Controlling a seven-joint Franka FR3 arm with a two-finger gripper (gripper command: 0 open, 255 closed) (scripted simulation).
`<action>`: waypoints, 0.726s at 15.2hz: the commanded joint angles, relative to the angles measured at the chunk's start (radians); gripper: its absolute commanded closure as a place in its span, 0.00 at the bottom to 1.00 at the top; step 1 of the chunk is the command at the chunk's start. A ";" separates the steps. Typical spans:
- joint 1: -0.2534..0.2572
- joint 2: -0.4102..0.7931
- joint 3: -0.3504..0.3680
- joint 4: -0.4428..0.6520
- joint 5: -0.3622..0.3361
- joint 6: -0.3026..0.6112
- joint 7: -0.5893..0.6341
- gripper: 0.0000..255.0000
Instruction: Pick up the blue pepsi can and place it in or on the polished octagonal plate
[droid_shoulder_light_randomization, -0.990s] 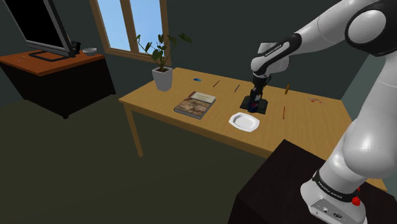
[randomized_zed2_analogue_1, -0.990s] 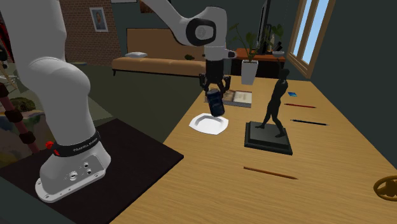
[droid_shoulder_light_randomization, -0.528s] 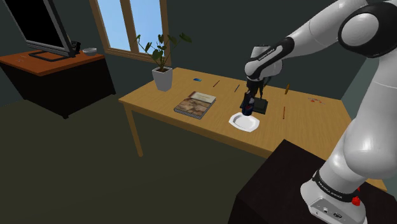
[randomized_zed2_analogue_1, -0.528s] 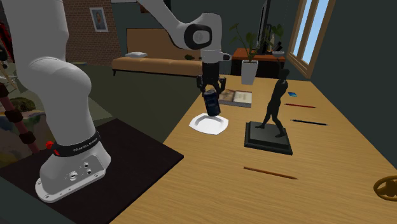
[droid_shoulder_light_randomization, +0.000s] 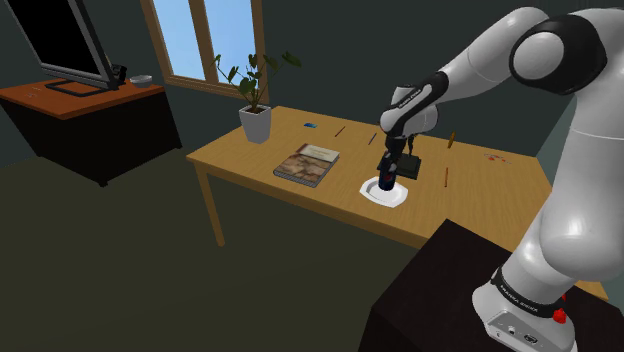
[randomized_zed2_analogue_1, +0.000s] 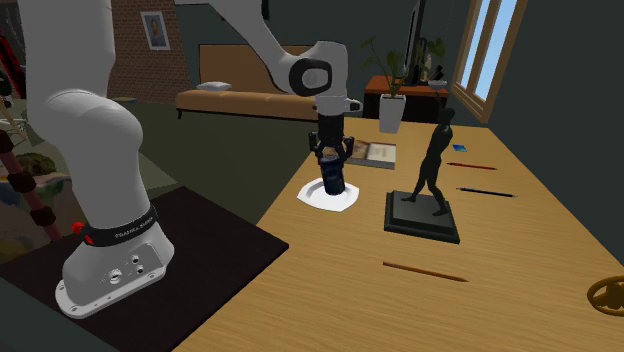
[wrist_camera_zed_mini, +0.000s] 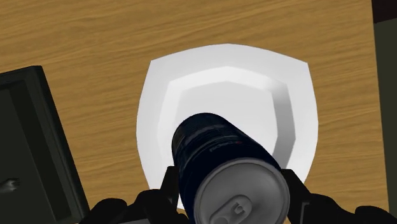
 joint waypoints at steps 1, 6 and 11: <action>-0.003 0.017 0.006 -0.006 0.013 0.023 -0.008 1.00; -0.014 0.059 0.020 -0.010 0.043 0.064 -0.028 1.00; -0.014 0.059 0.020 -0.010 0.044 0.064 -0.028 1.00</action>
